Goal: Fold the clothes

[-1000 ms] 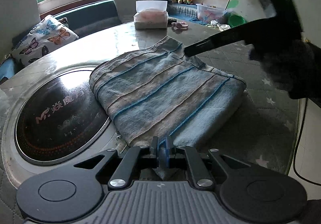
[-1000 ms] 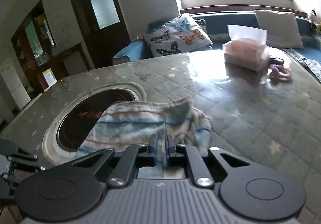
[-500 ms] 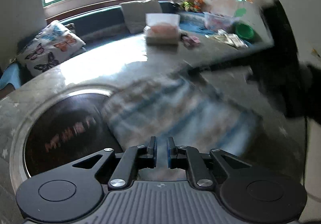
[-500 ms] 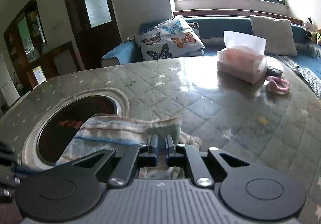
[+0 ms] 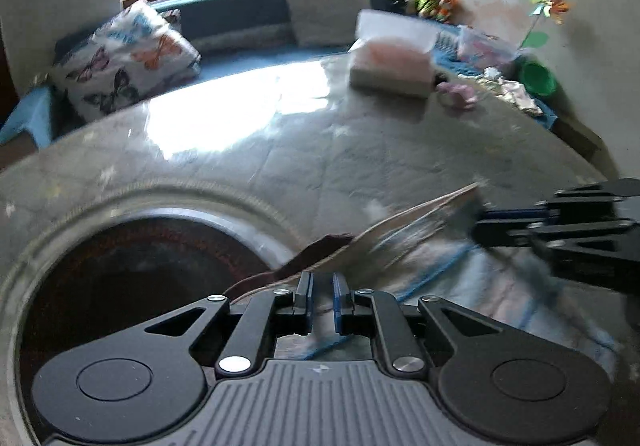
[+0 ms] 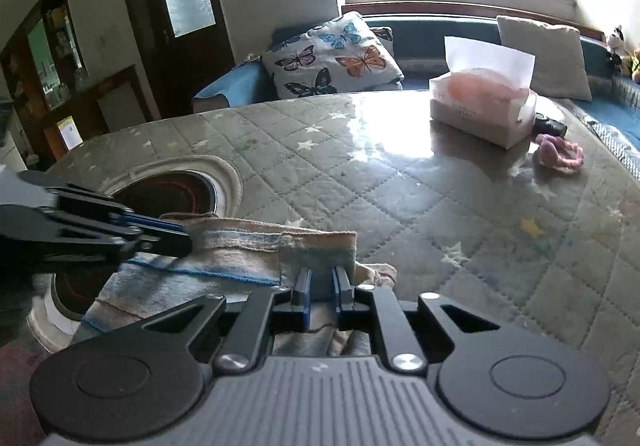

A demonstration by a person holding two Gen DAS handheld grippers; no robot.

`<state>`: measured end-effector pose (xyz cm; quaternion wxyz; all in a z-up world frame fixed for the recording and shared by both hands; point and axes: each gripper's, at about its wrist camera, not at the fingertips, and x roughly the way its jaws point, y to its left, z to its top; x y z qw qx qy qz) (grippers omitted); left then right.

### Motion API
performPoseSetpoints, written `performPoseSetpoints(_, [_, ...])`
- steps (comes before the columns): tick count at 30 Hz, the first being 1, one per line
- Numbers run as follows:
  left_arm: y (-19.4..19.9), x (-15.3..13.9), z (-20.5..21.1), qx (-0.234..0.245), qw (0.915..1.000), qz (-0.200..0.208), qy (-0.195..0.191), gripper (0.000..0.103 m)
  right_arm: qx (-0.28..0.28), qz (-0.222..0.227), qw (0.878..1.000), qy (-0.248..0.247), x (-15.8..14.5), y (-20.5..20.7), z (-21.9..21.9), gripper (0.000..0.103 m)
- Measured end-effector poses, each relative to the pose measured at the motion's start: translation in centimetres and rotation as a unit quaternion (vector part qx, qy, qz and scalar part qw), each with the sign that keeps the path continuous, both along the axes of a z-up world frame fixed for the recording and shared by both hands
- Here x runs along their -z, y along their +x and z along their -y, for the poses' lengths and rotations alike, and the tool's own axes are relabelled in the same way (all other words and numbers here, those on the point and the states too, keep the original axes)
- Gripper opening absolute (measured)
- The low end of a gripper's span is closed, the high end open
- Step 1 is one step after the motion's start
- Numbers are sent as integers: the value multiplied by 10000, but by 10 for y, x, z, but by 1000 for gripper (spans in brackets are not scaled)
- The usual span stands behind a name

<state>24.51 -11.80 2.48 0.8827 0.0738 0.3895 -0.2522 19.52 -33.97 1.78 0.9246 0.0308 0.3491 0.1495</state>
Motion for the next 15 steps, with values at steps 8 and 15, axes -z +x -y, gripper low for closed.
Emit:
performPoseSetpoints(8, [1,-18,5,38,9998,135,-168,13,-117,96,9999,40,-7,-1,-2,10])
performPoseSetpoints(15, [17,-4,30,73,9999,47,56,14,-144,8,9999,-15,-3,10,-8,11])
